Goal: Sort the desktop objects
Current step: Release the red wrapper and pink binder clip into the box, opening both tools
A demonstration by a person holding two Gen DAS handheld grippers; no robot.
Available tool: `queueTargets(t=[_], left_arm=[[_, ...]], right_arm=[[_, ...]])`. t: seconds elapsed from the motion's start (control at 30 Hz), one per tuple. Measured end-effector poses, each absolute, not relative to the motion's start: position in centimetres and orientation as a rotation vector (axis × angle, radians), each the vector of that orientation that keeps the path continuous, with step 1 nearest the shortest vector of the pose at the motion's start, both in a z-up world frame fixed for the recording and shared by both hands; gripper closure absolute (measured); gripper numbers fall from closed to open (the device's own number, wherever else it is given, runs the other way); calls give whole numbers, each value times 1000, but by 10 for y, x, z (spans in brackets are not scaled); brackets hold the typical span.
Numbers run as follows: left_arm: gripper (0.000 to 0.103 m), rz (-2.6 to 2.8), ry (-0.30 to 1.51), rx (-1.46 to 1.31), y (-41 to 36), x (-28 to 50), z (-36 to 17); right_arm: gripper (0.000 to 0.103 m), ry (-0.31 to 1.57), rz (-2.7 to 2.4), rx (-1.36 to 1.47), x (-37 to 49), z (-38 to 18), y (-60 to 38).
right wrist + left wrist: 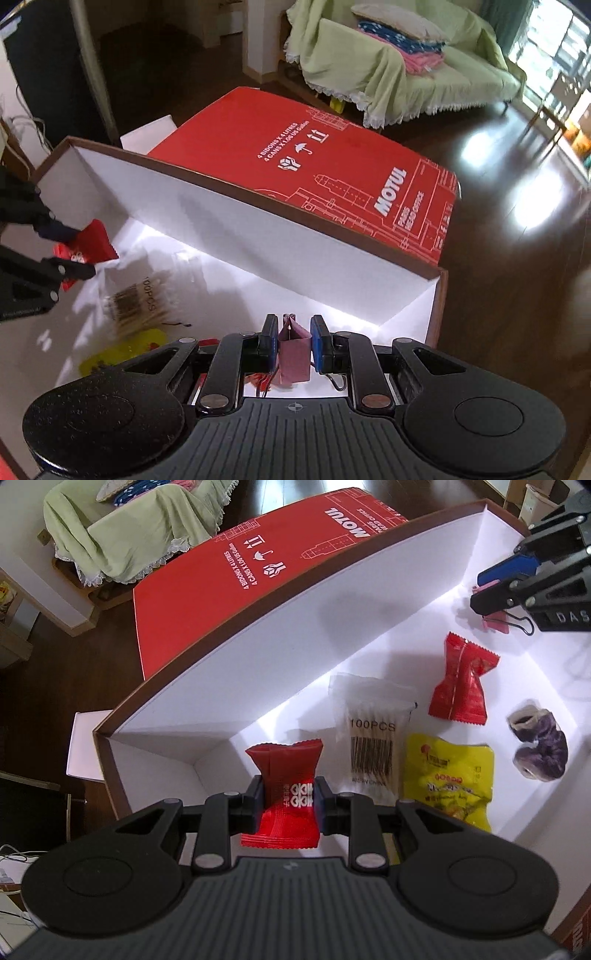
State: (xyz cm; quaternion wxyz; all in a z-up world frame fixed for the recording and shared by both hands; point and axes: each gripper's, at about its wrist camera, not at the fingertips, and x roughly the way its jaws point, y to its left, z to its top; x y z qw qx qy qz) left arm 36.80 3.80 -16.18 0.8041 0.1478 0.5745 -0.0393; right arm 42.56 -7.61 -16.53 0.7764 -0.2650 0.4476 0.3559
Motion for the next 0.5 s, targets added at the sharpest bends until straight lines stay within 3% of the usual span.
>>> queueTargets(t=[0.3,0.33,0.37,0.4,0.5], left_arm=[[77,-72,1197,347,34,375,-165],[77,-73,1194,350,33,375,-165],[76,-74,1192,353,32,375,-165],[75,-75,1189,356,31,375,-165],[71,-85,1181,357,30,374,-163]], right_arm=[[84,925,783,-640,421,-172,-67],[61,924,785,-632,420,-171,-68],[30,913,786,-621,419,-170,-69],[24,886,785,-609,417,-168,-71],[24,881,791,-590,415,-163,-73]])
